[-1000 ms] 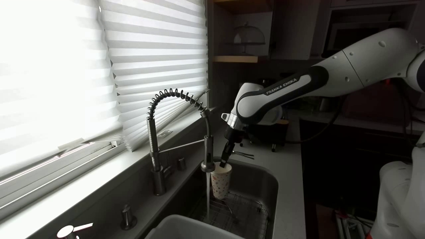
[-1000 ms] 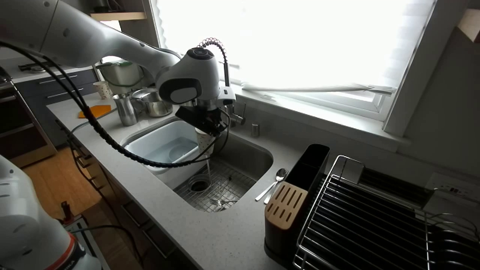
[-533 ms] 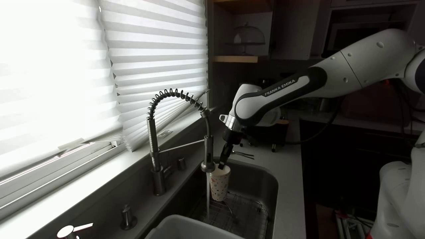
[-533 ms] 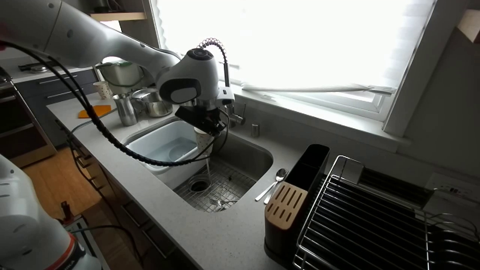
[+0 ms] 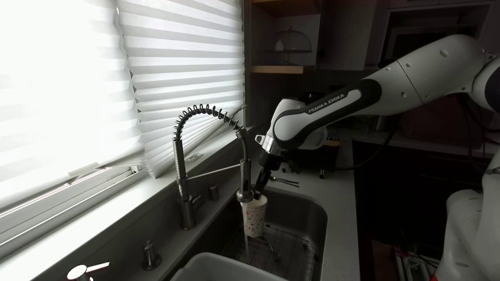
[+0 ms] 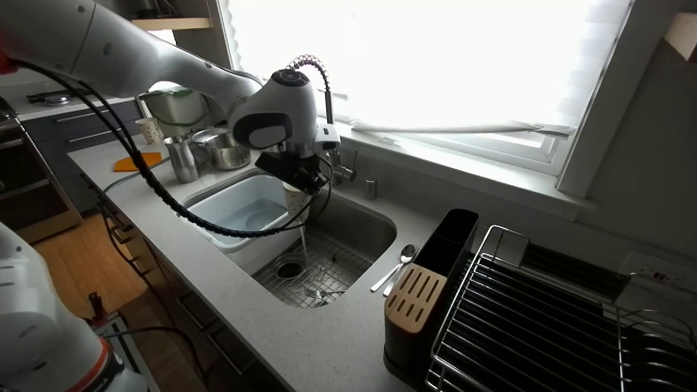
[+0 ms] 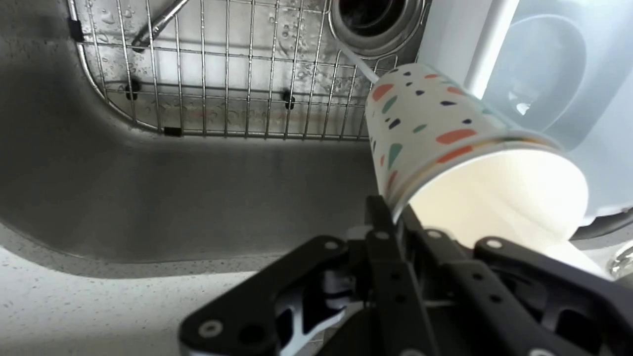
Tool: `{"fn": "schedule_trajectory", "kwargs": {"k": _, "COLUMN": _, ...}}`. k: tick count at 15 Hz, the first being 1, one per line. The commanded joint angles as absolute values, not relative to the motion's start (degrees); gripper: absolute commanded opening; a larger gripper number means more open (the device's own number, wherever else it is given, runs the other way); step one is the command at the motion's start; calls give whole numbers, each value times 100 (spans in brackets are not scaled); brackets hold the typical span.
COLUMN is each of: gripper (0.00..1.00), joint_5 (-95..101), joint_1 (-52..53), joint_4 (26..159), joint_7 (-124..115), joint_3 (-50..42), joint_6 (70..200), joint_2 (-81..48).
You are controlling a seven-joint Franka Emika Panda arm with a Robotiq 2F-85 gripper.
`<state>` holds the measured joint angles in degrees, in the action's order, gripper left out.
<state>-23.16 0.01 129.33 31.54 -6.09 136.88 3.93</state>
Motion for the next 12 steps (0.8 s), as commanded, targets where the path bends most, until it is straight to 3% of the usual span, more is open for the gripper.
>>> {"fn": "schedule_trajectory", "kwargs": {"k": 1, "gripper": 1, "joint_5": -2479, "joint_1": -24, "joint_4": 12854, "joint_7": 3191, "joint_3": -530, "joint_6": 13797, "joint_2": 272}}
{"fn": "schedule_trajectory", "kwargs": {"k": 12, "gripper": 1, "joint_5": -2541, "joint_1": -45, "joint_4": 12833, "joint_7": 3201, "joint_3": -458, "joint_6": 13781, "joint_2": 209}}
